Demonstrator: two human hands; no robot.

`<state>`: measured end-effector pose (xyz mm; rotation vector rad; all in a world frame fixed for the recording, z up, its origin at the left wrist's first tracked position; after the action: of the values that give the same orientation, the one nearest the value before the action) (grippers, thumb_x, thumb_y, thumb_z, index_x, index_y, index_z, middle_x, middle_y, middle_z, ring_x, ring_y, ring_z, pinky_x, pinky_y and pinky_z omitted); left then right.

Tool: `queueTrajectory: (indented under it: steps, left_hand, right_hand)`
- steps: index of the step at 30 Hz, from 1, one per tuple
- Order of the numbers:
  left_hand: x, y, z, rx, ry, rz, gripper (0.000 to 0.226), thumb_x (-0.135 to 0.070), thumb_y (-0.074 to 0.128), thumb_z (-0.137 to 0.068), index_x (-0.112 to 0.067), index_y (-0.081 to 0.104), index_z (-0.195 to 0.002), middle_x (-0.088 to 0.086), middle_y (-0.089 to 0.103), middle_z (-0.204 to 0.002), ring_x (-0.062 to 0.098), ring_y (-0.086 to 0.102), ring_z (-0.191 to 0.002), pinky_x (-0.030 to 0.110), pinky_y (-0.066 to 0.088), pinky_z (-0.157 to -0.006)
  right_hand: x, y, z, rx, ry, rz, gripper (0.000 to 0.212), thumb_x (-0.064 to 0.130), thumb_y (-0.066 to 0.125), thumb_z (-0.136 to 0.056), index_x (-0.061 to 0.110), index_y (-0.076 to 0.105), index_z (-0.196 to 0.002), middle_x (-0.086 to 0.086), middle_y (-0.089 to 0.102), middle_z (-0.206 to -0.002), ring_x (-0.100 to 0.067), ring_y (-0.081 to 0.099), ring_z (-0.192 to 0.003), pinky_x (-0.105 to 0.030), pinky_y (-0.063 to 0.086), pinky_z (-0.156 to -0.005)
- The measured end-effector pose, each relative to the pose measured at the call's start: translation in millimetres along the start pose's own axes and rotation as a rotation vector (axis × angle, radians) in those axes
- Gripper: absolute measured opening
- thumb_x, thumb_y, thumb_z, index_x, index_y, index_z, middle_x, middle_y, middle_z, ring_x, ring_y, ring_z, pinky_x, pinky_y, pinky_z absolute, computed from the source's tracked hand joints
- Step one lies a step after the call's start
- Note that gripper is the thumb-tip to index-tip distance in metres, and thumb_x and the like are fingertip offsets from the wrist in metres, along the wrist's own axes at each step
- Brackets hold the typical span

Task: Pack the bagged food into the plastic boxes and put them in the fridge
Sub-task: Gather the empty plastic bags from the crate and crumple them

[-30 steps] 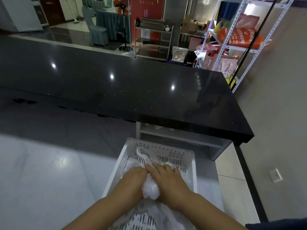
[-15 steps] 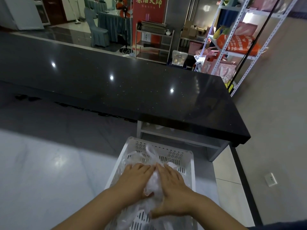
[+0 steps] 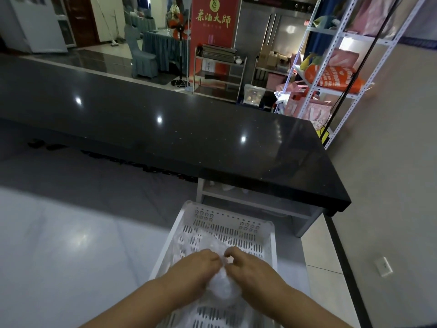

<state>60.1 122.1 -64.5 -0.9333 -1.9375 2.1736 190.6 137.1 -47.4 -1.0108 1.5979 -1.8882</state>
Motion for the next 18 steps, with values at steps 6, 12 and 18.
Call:
queueTrajectory:
  steps: [6,12,18]
  left_hand:
    - [-7,13,4,0.042,0.021,-0.091,0.056,-0.011,0.082,-0.058,-0.005,0.065,-0.111,0.006,0.066,-0.115,0.012,0.064,-0.099,0.018,0.047,-0.084]
    - [-11,8,30,-0.012,0.037,-0.174,0.058,-0.045,0.08,-0.021,-0.027,0.069,-0.075,-0.015,0.066,-0.077,0.003,0.062,-0.069,0.014,0.047,-0.065]
    - [-3,-6,60,-0.258,-0.284,-0.168,0.105,-0.031,0.082,-0.016,-0.015,0.049,-0.114,0.002,0.065,-0.101,0.02,0.063,-0.088,0.028,0.051,-0.075]
  right_hand:
    - [4,3,-3,0.161,-0.139,0.024,0.109,0.009,0.064,-0.078,0.046,-0.016,-0.142,0.006,-0.005,-0.159,-0.022,0.036,-0.127,-0.037,0.037,-0.103]
    - [1,11,-21,0.179,-0.121,0.025,0.059,0.03,0.062,-0.081,0.031,0.039,-0.135,-0.001,0.053,-0.115,-0.02,0.042,-0.098,-0.032,0.035,-0.083]
    - [-3,20,-9,0.044,-0.04,0.057,0.009,0.022,0.062,-0.077,0.018,0.066,-0.084,-0.003,0.062,-0.083,-0.019,0.048,-0.078,-0.027,0.037,-0.067]
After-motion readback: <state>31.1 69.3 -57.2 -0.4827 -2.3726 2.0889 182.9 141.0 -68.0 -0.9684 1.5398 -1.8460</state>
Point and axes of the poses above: each hand's wrist, its own z-axis away from the middle knuckle, its own y-axis out of the palm, x = y × z, the point moved 4 cm from there along -z, towards the middle knuckle
